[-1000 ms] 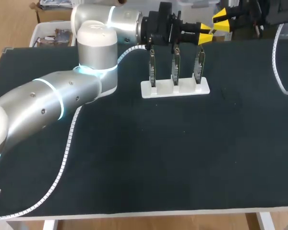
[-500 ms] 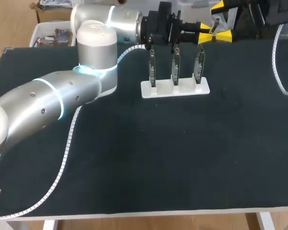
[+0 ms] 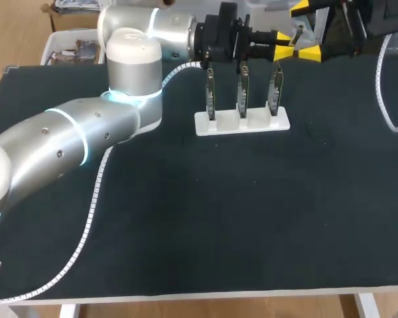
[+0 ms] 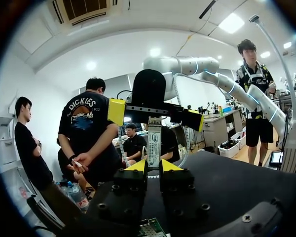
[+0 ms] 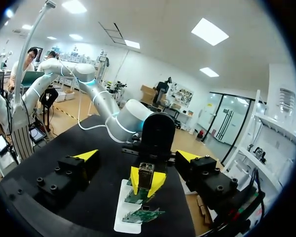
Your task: Pick up the optical module with the left hand, and insert it into the network port with the right hand.
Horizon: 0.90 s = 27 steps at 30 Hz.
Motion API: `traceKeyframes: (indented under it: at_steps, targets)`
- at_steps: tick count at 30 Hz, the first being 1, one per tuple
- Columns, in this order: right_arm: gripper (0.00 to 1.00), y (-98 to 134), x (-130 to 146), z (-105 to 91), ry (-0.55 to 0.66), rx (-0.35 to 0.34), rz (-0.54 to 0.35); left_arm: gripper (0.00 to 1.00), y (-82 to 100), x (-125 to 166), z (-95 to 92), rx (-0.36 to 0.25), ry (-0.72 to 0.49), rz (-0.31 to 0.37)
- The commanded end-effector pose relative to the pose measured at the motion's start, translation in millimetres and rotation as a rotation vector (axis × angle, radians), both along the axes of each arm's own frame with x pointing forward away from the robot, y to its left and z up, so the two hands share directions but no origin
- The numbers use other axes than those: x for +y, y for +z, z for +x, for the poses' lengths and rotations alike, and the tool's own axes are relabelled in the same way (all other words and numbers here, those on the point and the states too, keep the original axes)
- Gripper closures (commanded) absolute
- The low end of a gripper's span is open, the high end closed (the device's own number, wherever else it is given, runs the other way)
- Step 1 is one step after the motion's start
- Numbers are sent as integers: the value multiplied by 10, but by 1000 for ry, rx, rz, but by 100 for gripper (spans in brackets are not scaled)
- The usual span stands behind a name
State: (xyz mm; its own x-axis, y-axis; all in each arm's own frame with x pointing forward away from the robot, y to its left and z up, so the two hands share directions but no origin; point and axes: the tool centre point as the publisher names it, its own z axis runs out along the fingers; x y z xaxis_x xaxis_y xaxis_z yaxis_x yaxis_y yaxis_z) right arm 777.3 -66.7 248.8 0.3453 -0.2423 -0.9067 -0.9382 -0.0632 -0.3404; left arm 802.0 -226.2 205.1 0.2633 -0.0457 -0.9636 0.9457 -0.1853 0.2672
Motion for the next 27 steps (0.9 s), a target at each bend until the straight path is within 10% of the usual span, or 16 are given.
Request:
traceKeyframes:
  at_steps: [1, 27]
  targets:
    - [0, -14, 18, 77, 9, -7, 3, 100, -6, -23, 64, -1, -11, 1]
    - [0, -3, -5, 183, 9, 32, 67, 100, -6, -23, 64, -1, -11, 1]
